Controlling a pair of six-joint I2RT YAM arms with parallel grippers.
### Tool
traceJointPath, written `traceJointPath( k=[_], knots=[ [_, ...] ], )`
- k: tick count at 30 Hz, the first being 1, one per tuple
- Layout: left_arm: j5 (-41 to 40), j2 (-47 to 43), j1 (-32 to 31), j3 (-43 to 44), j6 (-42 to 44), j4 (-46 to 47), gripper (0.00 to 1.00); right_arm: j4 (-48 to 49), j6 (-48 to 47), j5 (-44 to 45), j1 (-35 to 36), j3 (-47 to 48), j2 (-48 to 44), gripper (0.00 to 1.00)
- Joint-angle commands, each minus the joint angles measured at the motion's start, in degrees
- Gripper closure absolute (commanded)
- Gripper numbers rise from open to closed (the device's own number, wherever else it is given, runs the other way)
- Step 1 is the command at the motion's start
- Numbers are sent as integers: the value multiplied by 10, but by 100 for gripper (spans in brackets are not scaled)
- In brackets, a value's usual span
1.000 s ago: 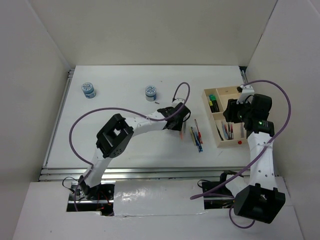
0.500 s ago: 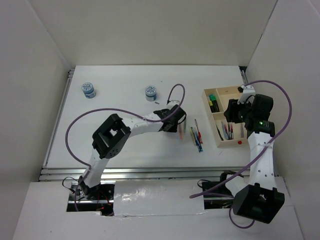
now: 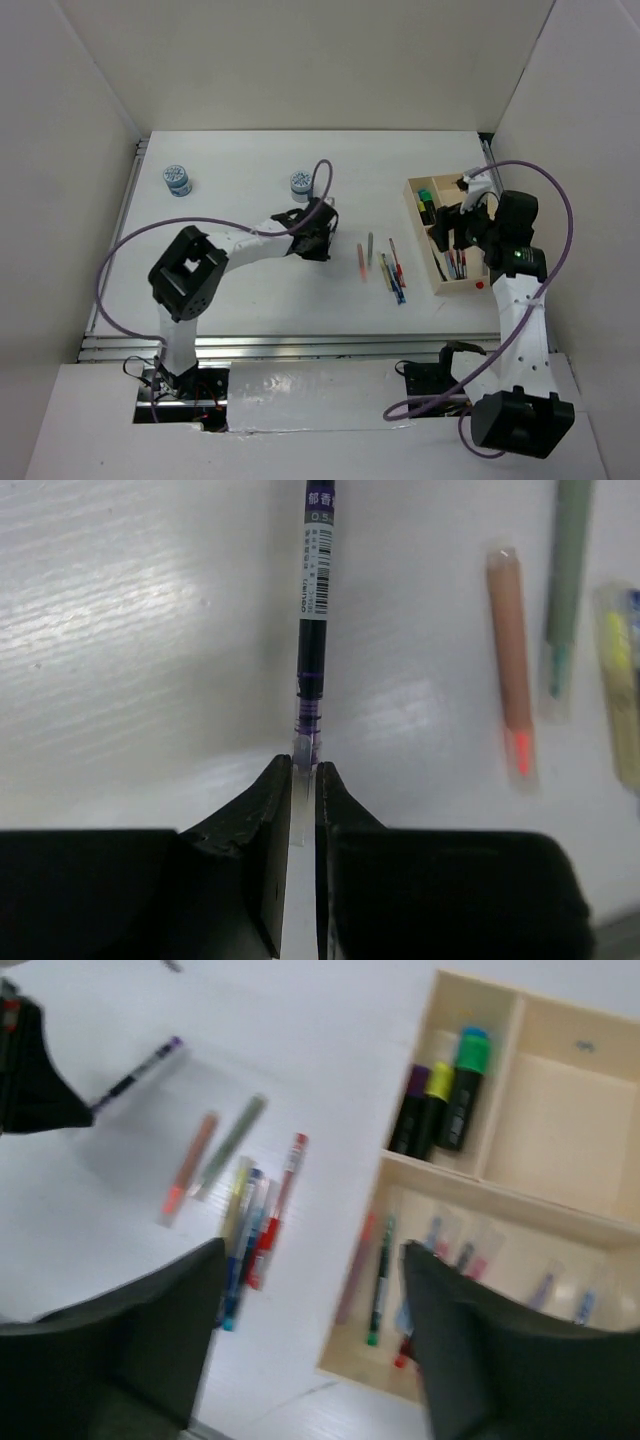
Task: Sort the stationery into containers
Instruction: Pick up the pen from the center of the board, then place the pen in the storage box.
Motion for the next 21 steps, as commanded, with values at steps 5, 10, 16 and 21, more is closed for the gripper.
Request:
traceJointPath(
  k=[5, 10, 16, 21],
  knots=[
    [495, -193, 120, -60, 3, 107, 100, -36, -202, -86, 173, 0, -93, 15],
    [691, -232, 103, -117, -86, 154, 100, 13, -314, -39, 335, -53, -158, 15],
    [737, -290, 73, -208, -164, 244, 100, 68, -430, 113, 584, -102, -187, 20],
    [749, -310, 49, -236, -188, 270, 100, 63, -505, 136, 669, -123, -191, 34]
  ],
)
